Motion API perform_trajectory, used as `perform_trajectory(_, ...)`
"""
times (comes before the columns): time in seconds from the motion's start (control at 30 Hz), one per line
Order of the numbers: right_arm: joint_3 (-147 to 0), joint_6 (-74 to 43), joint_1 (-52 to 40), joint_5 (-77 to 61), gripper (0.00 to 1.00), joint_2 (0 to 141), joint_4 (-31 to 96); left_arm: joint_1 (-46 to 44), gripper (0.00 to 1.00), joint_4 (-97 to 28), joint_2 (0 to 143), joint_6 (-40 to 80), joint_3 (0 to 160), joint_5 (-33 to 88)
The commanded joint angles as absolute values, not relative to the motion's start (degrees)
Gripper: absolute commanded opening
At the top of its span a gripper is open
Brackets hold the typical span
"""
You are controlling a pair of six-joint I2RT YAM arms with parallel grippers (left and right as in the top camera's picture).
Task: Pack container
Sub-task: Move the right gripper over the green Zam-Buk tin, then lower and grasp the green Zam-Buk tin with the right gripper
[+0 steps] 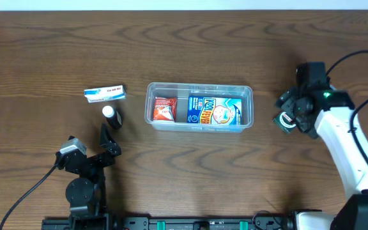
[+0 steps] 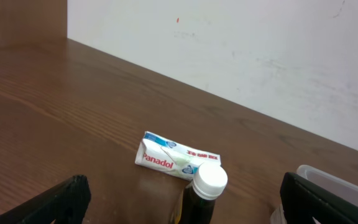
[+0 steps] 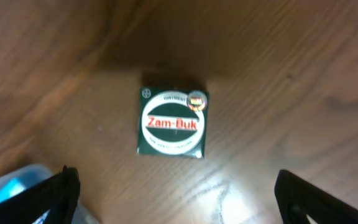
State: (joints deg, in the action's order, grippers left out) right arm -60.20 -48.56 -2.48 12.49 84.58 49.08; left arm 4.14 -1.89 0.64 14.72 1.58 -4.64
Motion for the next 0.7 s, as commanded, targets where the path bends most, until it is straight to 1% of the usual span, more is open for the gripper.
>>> perform_trajectory(0.0,-56.0,-49.6,-2.1,12.1,0.96,84.0,45.9,4.5,0.98,-3.8,0.6,13.8,0.2,-5.1)
perform_trajectory(0.23,-51.2,-49.7,-2.0,13.6,0.98,84.0,40.3,4.5,0.98,-3.8,0.6,13.8,0.2,-5.1)
perform_trajectory(0.67,-39.6,-49.7,-2.0,13.5,0.97,84.0,23.4,4.5,0.98,-3.8,0.6,13.8,0.3,-5.1)
